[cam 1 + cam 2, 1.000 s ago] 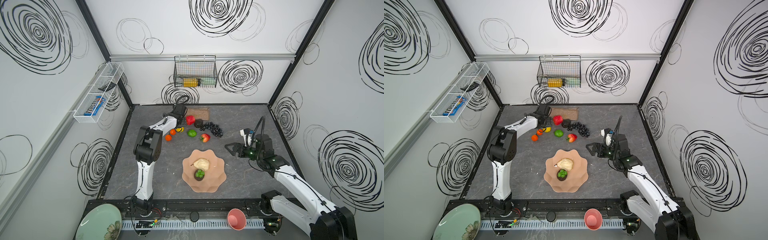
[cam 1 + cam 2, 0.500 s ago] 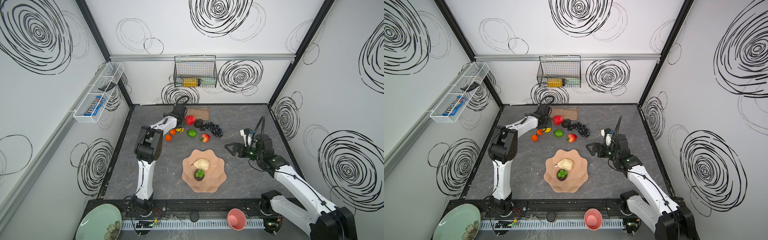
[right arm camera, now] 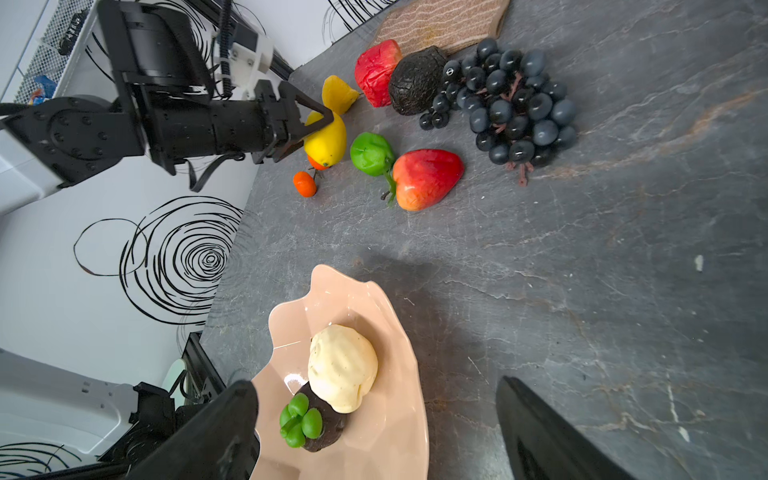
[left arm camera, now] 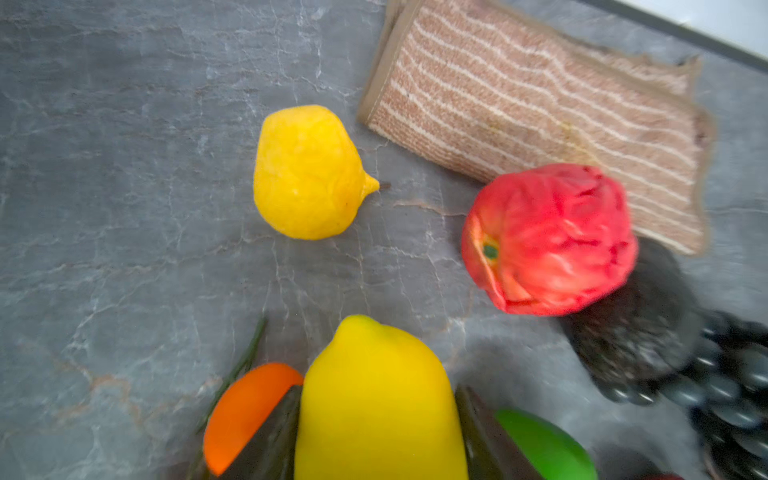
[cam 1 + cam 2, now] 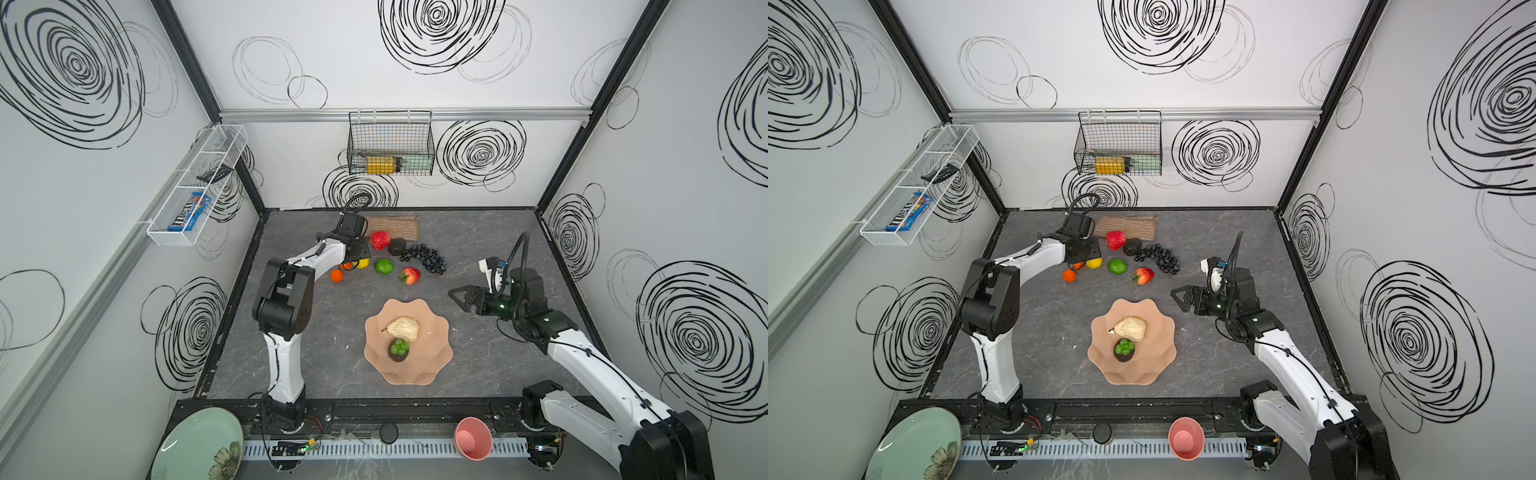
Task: Place and organize the fake fruits in the fruit bowl
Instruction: 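Grasp the large yellow lemon with the left gripper, then carry the lemon with the left gripper toward the right gripper while it approaches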
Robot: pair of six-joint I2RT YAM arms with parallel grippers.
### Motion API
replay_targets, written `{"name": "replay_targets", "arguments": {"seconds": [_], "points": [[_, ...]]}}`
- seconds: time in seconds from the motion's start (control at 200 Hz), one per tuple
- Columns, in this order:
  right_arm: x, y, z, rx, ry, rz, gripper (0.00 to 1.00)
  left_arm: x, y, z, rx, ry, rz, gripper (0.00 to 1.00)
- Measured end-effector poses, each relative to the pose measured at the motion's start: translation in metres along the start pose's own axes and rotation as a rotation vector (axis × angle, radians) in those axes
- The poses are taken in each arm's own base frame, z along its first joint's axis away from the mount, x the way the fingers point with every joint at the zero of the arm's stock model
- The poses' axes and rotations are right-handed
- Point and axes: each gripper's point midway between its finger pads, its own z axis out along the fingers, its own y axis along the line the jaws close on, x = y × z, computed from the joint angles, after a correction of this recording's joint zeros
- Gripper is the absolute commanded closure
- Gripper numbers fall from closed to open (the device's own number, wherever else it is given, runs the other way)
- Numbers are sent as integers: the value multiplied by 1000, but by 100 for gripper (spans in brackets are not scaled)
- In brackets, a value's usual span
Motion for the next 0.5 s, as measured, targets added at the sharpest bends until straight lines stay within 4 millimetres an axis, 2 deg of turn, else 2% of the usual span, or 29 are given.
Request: {"name": "replay_targets", "arguments": {"seconds": [0.19,0.27,0.36,0.5], "points": [[12,21,13,-52,44,-38,6,-24,-24,-68,199,-107,-92,53],[16,34,20,-74,63,-67,6,-26,-36,-90,301,-139,-127,54],[19,51,30,-110,74,-104,6,-13,-49,-105,409,-119,-165,55],[25,74,42,-148,81,-159,6,20,-69,-110,512,-39,-194,55]]}}
